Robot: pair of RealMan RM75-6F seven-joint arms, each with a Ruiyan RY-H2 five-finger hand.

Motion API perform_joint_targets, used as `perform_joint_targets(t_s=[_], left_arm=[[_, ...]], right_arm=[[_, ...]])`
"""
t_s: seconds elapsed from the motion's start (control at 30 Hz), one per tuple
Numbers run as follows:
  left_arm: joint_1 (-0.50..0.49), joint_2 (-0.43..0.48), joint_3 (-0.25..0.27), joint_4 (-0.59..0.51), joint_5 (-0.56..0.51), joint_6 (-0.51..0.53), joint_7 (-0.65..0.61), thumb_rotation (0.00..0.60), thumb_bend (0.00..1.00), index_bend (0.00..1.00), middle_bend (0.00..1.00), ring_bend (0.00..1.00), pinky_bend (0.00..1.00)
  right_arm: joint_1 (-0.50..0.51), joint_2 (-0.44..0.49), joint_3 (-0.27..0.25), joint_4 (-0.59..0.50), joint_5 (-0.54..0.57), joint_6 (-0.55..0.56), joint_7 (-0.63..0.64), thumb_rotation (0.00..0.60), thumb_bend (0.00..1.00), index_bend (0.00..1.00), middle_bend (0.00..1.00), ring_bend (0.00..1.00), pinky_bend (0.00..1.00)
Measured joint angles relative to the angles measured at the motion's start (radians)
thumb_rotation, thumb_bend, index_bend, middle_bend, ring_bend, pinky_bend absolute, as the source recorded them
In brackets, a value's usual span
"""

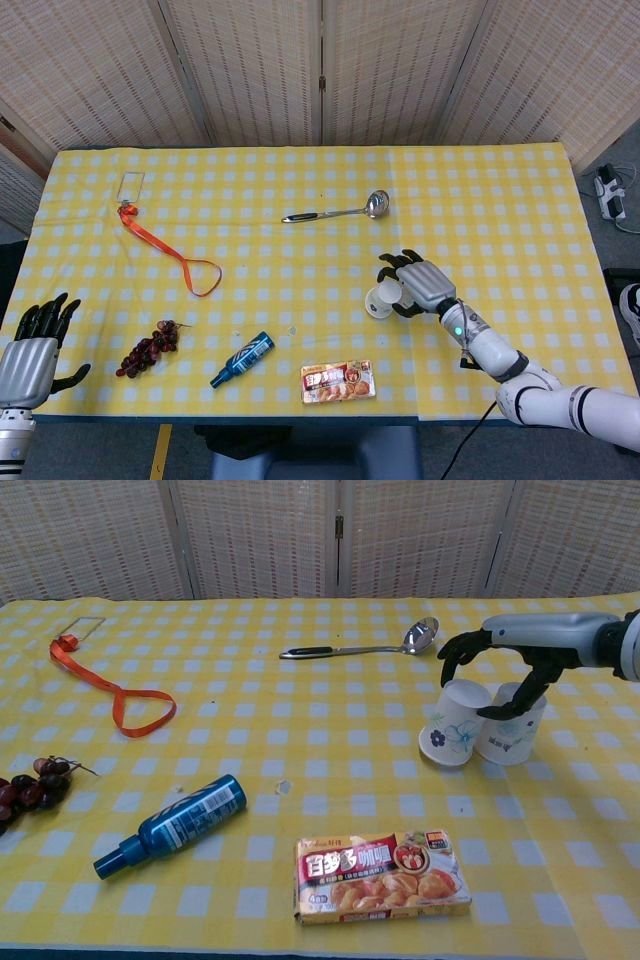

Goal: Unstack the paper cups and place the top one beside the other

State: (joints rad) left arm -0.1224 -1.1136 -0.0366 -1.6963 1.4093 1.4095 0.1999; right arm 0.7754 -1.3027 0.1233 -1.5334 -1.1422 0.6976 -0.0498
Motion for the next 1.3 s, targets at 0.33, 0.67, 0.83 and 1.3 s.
perform_joint_targets(t_s=[0.33,0.67,0.83,1.3], left_arm=[[0.001,0.001,0.0,0.003,-0.005,-0.003,-0.005,0.6,0.26,0.0,0.0,0.0,0.0],[-0.005,0.002,-0.005,0.005,-0.002,-0.003,-0.011,0.6,0.26,0.0,0.0,0.0,0.0],[-0.001,-0.005,-0.008,0.016,0.007,0.014,-0.021,0.6,0.26,0.0,0.0,0.0,0.0],[-0.002,-0.031,-0.015,0.032,0.032,0.043,-0.005,0.6,0.26,0.01,0.0,0.0,0.0]], right_arm=[[-0.002,-0.013,-0.007,0.012,-0.011,0.021,-0.011,0.6,0.41,0.12,0.1,0.13,0.04],[-0.054,0.065,-0.005,-0.053,-0.032,0.13,-0.021,0.6,0.41,0.09,0.1,0.13,0.04],[-0.131,0.121,-0.017,-0.103,-0.058,0.257,-0.027,0.6,0.41,0.09,0.09,0.13,0.04],[-0.409,0.226,-0.09,-0.2,-0.187,0.62,-0.026,0.6,0.41,0.09,0.05,0.1,0.03]])
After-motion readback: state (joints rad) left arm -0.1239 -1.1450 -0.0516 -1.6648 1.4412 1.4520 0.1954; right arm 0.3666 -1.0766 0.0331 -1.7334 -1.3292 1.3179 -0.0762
